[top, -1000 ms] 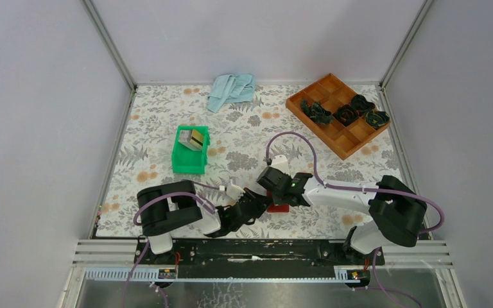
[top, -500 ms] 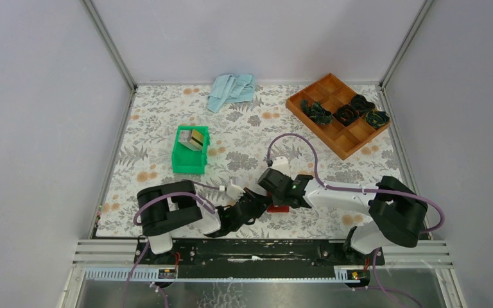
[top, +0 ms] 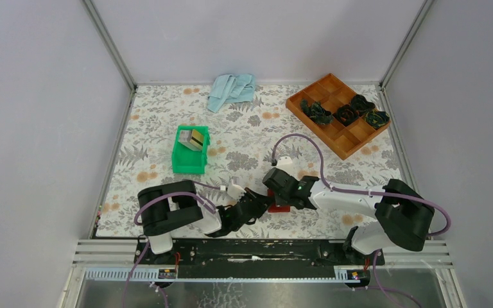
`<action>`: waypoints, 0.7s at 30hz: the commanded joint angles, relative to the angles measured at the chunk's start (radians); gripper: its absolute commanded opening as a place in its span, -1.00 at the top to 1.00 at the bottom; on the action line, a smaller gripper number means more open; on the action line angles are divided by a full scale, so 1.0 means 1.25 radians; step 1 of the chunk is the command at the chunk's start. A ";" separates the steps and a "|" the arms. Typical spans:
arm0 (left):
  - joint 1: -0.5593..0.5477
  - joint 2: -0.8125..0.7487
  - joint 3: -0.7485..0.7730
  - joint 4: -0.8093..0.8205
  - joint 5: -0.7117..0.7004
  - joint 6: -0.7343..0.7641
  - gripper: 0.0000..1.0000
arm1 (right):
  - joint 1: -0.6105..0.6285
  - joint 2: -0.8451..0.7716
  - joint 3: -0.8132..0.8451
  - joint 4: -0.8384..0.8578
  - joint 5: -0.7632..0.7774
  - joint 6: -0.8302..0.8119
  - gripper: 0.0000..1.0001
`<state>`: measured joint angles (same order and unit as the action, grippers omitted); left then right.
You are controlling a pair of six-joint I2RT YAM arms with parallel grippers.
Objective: Put the credit cards into the card holder
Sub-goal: Close the card holder at the center of the board.
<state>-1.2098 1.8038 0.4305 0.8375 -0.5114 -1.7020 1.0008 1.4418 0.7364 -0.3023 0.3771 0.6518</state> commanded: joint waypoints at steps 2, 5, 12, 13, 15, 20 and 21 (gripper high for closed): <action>0.001 0.026 -0.004 -0.100 0.023 0.013 0.88 | -0.008 -0.026 0.000 0.016 -0.003 -0.013 0.94; 0.001 0.026 -0.001 -0.103 0.023 0.013 0.88 | -0.008 -0.024 0.011 0.011 -0.003 -0.021 0.81; 0.001 0.026 0.001 -0.110 0.024 0.014 0.88 | -0.008 -0.030 0.012 0.011 0.007 -0.022 0.61; 0.001 0.025 0.001 -0.110 0.024 0.014 0.88 | -0.009 -0.031 0.010 0.012 0.007 -0.022 0.59; 0.001 0.024 0.002 -0.112 0.025 0.014 0.88 | -0.010 -0.031 0.012 0.011 0.008 -0.023 0.56; 0.001 0.021 0.003 -0.118 0.025 0.014 0.88 | -0.017 -0.044 0.010 0.016 0.010 -0.024 0.54; 0.001 0.021 0.003 -0.119 0.025 0.015 0.88 | -0.019 -0.047 0.011 0.016 0.009 -0.025 0.54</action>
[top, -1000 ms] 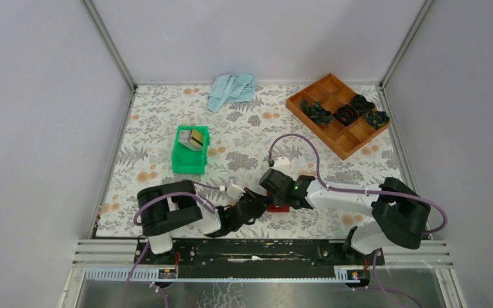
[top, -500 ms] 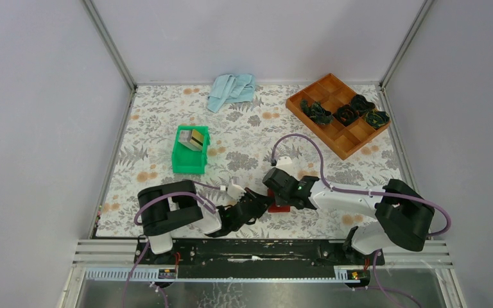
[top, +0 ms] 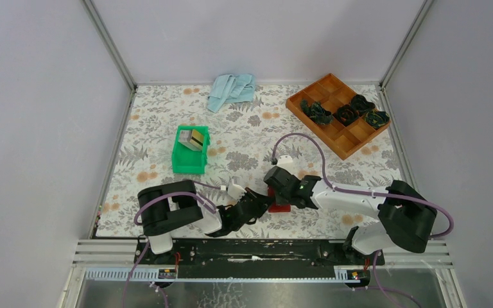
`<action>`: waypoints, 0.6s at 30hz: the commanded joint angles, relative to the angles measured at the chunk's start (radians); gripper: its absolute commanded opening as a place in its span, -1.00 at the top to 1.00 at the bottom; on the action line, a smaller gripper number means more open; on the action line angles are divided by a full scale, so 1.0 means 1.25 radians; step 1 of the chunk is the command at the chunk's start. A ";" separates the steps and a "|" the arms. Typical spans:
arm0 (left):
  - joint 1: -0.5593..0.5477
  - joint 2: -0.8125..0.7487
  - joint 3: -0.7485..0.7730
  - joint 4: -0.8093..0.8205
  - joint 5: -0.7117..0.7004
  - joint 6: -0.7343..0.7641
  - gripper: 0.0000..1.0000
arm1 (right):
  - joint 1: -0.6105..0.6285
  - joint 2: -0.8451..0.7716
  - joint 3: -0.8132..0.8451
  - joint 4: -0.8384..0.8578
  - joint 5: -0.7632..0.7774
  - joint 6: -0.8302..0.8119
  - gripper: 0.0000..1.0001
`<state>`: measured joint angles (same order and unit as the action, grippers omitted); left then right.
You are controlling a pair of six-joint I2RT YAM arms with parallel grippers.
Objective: Put the credit cards into the card holder
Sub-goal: Close the card holder at the center of the board.
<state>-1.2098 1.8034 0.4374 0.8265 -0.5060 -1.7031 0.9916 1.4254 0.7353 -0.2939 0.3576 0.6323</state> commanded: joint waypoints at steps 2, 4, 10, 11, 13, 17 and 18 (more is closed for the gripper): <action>0.002 0.022 -0.001 -0.111 0.021 0.016 0.88 | -0.018 -0.035 0.011 0.010 0.020 -0.011 0.54; 0.002 0.022 0.001 -0.115 0.021 0.017 0.88 | -0.021 -0.034 0.011 0.011 0.015 -0.013 0.54; 0.001 0.019 0.002 -0.122 0.020 0.017 0.88 | -0.026 -0.039 0.003 0.013 0.015 -0.013 0.54; 0.001 0.020 0.004 -0.124 0.019 0.018 0.88 | -0.028 -0.039 0.002 0.014 0.011 -0.015 0.54; 0.001 0.020 0.006 -0.125 0.021 0.019 0.88 | -0.033 -0.038 0.000 0.019 0.001 -0.015 0.54; 0.001 0.021 0.008 -0.131 0.020 0.020 0.88 | -0.033 -0.052 0.001 0.024 -0.009 -0.022 0.54; 0.001 0.021 0.009 -0.132 0.019 0.020 0.88 | -0.033 -0.060 0.002 0.022 -0.008 -0.024 0.54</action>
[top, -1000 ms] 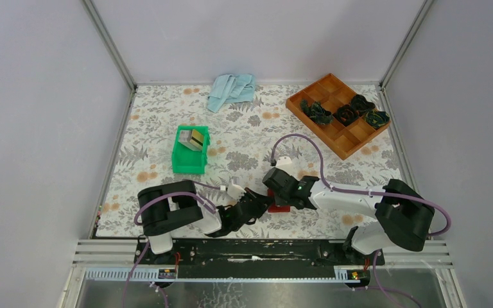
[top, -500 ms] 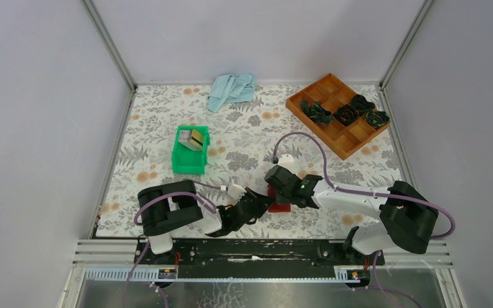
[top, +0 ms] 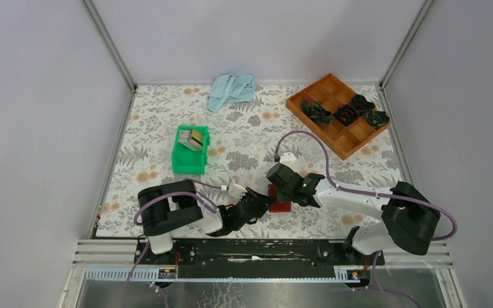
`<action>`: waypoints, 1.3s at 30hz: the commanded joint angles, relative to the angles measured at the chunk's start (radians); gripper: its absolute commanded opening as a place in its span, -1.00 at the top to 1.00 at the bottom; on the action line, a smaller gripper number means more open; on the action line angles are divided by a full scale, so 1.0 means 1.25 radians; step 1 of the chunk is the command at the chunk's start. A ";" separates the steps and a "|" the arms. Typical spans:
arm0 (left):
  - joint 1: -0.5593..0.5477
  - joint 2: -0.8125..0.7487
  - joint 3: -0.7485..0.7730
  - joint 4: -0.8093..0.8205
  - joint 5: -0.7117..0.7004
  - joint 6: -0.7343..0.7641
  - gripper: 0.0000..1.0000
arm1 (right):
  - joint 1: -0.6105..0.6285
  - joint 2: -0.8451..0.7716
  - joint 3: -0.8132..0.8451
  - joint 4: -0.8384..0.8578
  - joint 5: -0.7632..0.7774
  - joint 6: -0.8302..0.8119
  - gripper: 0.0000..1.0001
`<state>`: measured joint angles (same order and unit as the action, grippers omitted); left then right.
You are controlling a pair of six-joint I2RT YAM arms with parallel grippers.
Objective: Put the credit cards into the card holder
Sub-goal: Close the card holder at the center of the board.
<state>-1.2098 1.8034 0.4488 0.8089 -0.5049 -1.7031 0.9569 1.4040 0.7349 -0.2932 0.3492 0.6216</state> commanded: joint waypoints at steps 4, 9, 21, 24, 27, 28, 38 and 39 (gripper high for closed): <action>0.001 0.024 0.002 -0.119 0.017 0.019 0.88 | -0.006 -0.066 0.021 -0.012 0.024 -0.030 0.52; 0.001 0.030 0.001 -0.117 0.019 0.015 0.88 | -0.004 -0.066 0.038 -0.053 0.053 -0.045 0.47; 0.001 0.033 -0.006 -0.098 0.018 0.015 0.88 | 0.017 -0.001 0.104 -0.140 0.107 -0.048 0.32; 0.002 0.034 -0.011 -0.090 0.019 0.016 0.88 | 0.022 0.011 0.110 -0.145 0.119 -0.041 0.31; 0.001 0.030 -0.017 -0.084 0.018 0.016 0.88 | 0.021 0.006 0.108 -0.144 0.125 -0.031 0.30; 0.001 0.029 -0.019 -0.084 0.018 0.017 0.88 | 0.022 0.000 0.105 -0.141 0.126 -0.027 0.30; 0.003 0.029 -0.024 -0.081 0.017 0.015 0.88 | 0.018 -0.087 0.033 -0.119 0.171 0.020 0.30; 0.003 0.029 -0.023 -0.081 0.017 0.015 0.89 | 0.010 -0.102 0.017 -0.109 0.165 0.023 0.31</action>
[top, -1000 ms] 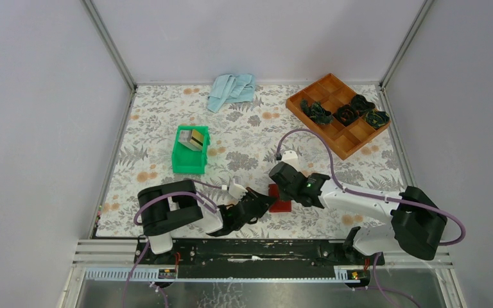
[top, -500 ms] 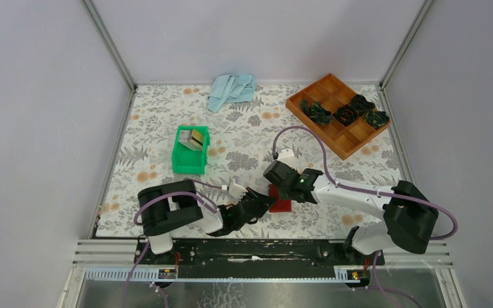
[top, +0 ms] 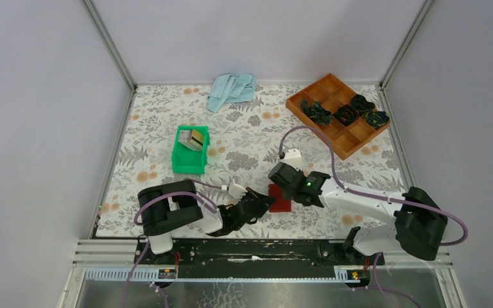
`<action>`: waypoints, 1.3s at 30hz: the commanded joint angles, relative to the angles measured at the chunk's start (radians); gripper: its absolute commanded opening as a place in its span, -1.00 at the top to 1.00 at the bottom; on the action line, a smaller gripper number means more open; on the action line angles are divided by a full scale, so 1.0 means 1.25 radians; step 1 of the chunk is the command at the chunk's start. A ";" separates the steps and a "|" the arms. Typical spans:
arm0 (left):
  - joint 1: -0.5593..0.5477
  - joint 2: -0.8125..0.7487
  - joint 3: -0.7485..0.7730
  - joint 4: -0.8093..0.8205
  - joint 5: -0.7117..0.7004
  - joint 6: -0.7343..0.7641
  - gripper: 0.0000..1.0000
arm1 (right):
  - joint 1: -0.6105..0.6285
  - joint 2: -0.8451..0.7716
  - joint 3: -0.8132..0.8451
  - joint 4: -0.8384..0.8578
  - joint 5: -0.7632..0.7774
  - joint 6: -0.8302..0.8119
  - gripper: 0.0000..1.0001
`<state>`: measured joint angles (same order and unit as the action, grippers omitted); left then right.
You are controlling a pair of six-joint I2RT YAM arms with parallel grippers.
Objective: Put the credit cards into the card holder
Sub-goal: Close the card holder at the center of the board.
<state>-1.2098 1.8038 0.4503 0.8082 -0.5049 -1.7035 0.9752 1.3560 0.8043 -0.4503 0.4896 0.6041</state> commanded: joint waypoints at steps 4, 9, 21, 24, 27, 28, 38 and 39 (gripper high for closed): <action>0.002 0.028 -0.024 -0.087 0.017 0.015 0.88 | -0.048 -0.116 -0.094 0.058 0.016 0.056 0.31; 0.003 0.025 -0.023 -0.093 0.017 0.014 0.88 | -0.101 -0.156 -0.155 0.103 -0.008 0.082 0.37; 0.003 0.021 -0.021 -0.103 0.015 0.018 0.88 | -0.178 -0.148 -0.226 0.200 -0.142 0.106 0.45; 0.004 0.021 -0.018 -0.105 0.016 0.020 0.88 | -0.178 -0.136 -0.230 0.213 -0.159 0.110 0.45; 0.005 0.020 -0.017 -0.107 0.017 0.021 0.88 | -0.179 -0.129 -0.237 0.221 -0.161 0.112 0.46; 0.006 0.019 -0.018 -0.107 0.018 0.021 0.88 | -0.180 -0.127 -0.239 0.222 -0.162 0.112 0.46; 0.006 0.026 -0.009 -0.111 0.024 0.025 0.88 | -0.180 -0.117 -0.251 0.245 -0.182 0.110 0.47; 0.006 0.028 -0.009 -0.111 0.025 0.026 0.88 | -0.181 -0.113 -0.251 0.248 -0.186 0.111 0.47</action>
<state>-1.2049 1.8038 0.4500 0.8082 -0.5037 -1.7031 0.7567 1.2011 0.4942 -0.1837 0.2756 0.7315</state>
